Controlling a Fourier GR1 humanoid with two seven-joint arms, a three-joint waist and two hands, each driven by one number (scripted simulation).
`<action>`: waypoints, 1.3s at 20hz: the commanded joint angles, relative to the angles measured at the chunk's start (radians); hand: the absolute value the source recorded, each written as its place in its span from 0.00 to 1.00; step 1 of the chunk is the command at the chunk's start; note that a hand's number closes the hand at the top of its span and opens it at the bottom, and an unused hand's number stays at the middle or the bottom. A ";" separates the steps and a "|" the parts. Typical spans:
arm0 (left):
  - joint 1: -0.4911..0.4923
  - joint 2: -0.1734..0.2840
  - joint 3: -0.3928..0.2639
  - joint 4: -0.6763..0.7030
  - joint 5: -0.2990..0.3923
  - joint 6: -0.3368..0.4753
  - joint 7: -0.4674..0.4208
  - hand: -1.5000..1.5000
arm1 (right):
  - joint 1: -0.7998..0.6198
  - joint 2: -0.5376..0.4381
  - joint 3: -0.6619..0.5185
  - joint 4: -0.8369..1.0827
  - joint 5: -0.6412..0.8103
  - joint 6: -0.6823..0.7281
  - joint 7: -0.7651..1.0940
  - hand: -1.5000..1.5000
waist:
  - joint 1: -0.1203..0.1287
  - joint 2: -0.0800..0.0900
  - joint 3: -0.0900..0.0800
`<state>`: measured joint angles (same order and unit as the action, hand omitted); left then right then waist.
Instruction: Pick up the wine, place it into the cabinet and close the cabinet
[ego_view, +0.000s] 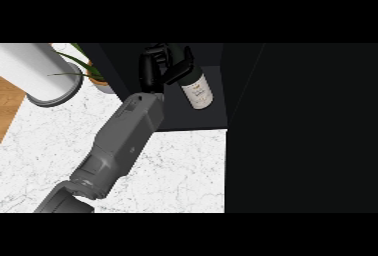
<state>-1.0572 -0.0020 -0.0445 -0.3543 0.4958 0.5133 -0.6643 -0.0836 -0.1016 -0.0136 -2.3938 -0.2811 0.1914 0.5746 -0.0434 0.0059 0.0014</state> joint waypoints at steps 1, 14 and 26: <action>-0.012 0.034 0.079 0.062 0.046 -0.068 -0.026 1.00 | 0.067 0.015 -0.006 -0.102 -0.054 0.005 -0.004 0.00 | -0.012 0.009 -0.002; -0.016 0.006 0.074 0.165 0.029 -0.057 -0.113 1.00 | 0.011 -0.008 -0.005 -0.091 -0.059 -0.015 0.046 0.00 | -0.009 0.010 -0.002; -0.041 0.002 0.065 0.248 -0.009 0.031 -0.128 0.00 | -0.006 0.003 0.016 -0.053 -0.028 -0.011 0.019 0.00 | -0.023 0.016 -0.003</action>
<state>-1.1231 -0.0004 0.0185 -0.1415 0.4922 0.5156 -0.7694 -0.0852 -0.1070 -0.0109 -2.3863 -0.2862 0.2033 0.5551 -0.0660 0.0129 0.0047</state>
